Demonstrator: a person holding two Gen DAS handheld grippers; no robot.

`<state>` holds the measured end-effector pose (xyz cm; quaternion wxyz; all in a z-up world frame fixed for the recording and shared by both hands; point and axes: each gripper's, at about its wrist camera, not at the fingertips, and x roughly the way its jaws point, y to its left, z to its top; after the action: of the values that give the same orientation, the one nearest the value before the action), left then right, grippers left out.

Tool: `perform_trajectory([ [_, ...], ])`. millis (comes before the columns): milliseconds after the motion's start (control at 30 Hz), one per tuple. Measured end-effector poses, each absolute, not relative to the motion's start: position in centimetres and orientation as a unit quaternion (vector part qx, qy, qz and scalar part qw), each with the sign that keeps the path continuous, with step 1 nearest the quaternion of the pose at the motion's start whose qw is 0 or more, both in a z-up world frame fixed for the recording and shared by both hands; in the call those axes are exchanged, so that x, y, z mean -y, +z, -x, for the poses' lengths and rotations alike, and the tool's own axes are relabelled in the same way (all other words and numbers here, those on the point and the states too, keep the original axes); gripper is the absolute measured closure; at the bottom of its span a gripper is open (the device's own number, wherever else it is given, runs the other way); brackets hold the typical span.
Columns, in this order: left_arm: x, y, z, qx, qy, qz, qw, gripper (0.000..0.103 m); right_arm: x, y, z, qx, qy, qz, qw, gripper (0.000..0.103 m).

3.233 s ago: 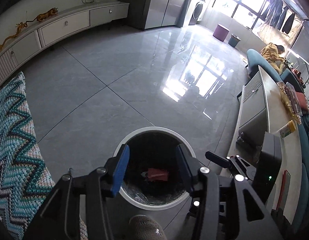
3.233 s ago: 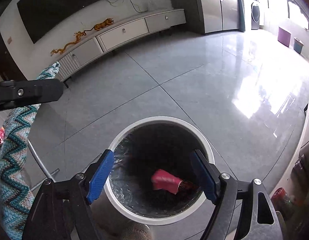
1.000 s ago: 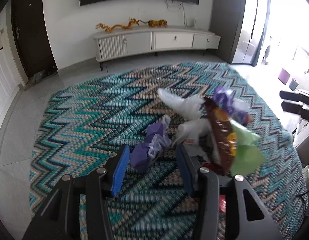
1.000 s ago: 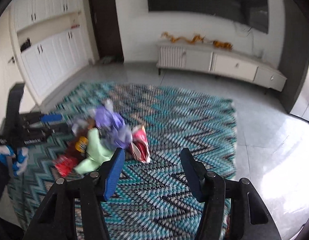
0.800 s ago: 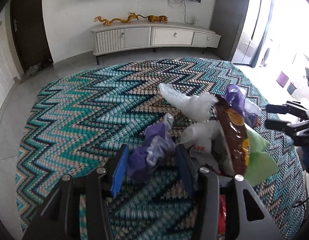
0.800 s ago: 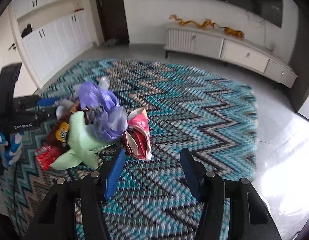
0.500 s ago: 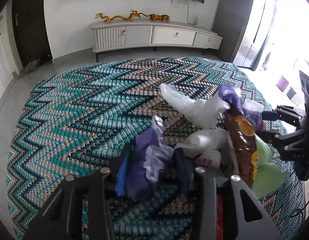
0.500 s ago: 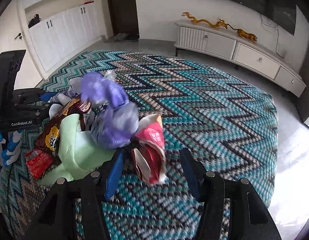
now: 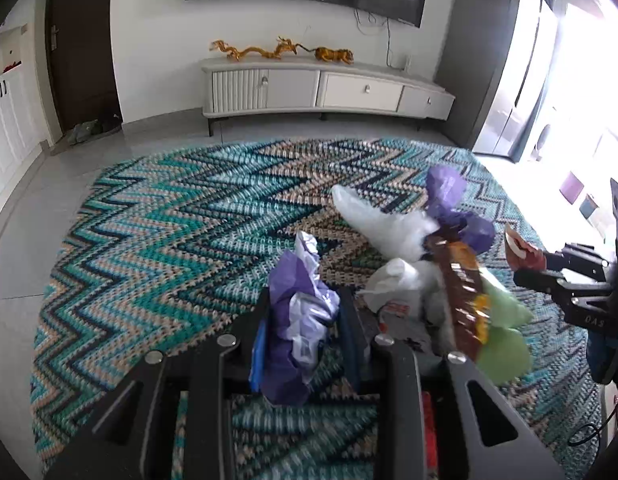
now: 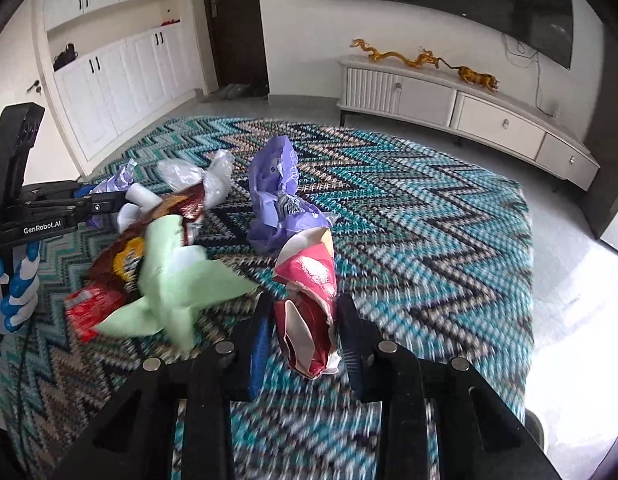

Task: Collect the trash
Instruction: 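Grasp the purple wrapper with the left gripper while the right gripper grasps the pink-white wrapper, then carry both wrappers over the trash bin and open both grippers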

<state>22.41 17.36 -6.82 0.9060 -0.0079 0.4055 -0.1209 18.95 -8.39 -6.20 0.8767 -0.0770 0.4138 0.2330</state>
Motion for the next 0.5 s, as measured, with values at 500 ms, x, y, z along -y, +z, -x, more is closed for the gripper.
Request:
perform_trajectory([
  [500, -17.4, 2.3, -14.3, -0.318, -0.127, 0.027, 0.939, 0.075, 11.9, 0.5, -8.2, -0.351, 0.228, 0.018, 0.908, 0.073],
])
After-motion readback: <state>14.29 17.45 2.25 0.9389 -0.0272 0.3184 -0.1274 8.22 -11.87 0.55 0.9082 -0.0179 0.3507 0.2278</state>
